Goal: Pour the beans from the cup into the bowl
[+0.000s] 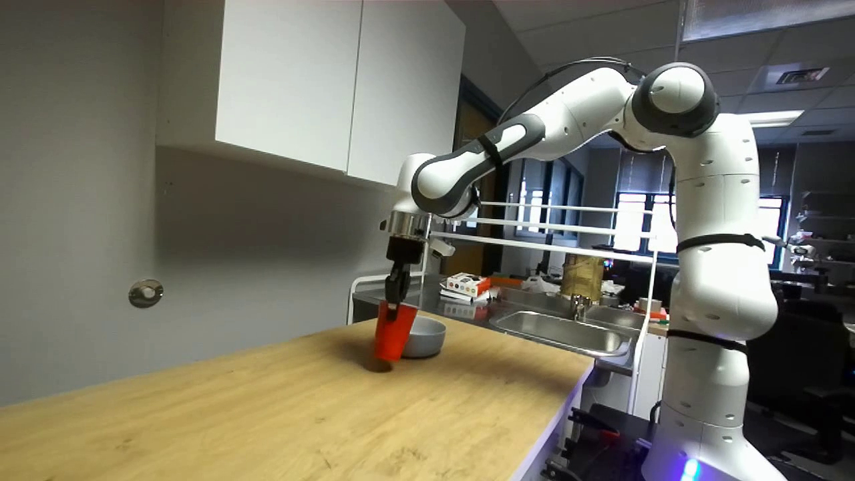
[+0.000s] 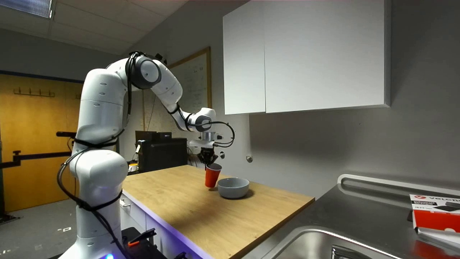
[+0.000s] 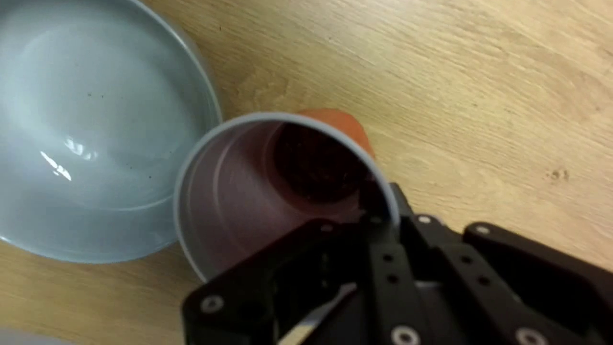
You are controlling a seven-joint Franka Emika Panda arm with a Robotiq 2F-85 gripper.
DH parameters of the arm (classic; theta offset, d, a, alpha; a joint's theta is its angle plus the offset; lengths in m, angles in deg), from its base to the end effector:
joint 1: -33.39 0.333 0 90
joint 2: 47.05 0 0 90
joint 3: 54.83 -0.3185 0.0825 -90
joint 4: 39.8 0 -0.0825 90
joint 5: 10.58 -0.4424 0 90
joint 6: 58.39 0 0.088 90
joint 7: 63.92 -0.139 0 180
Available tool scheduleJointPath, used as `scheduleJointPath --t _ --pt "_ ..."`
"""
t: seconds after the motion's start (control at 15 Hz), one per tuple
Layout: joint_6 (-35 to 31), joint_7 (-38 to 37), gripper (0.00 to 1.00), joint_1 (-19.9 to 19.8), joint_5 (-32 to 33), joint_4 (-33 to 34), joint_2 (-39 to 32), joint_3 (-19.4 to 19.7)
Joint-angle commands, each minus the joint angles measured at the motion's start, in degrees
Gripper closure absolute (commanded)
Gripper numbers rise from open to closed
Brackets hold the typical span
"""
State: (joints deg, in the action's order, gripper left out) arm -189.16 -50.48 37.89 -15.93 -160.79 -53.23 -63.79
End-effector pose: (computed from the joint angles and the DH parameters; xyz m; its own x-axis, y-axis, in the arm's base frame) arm 0.5975 0.1475 0.3071 0.9156 0.3939 0.0803 0.3996 -0.9137 -0.0744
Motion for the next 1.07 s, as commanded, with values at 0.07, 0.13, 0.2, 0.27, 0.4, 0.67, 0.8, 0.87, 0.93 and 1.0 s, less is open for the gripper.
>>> scheduleJointPath --t 0.07,0.13,0.2,0.27,0.4,0.67,0.8,0.87,0.93,1.0 --pt "-1.24 11.43 0.95 -1.53 -11.17 -0.85 1.97 0.37" --pt "-1.06 13.52 0.95 -1.68 -13.21 -0.66 1.97 0.36" --pt "-0.92 15.48 0.95 -1.78 -14.94 -0.5 1.96 0.38" --pt "-0.73 17.24 0.95 -1.9 -16.43 -0.46 2.08 0.47" --pt "-0.67 21.46 0.95 -2.54 -19.82 -0.51 2.26 0.84" --pt "-0.48 30.86 0.95 -4.55 -26.65 -0.9 3.15 2.6" --pt "0.25 35.57 0.95 -5.88 -30.26 -0.68 3.18 3.94" --pt "0.65 37.79 0.96 -6.48 -32.1 -0.43 2.98 4.63" --pt "1.45 40.71 0.95 -7.2 -34.74 -0.09 2.73 5.3" --pt "2.34 43.52 0.95 -7.8 -37.45 0.26 2.39 5.91"
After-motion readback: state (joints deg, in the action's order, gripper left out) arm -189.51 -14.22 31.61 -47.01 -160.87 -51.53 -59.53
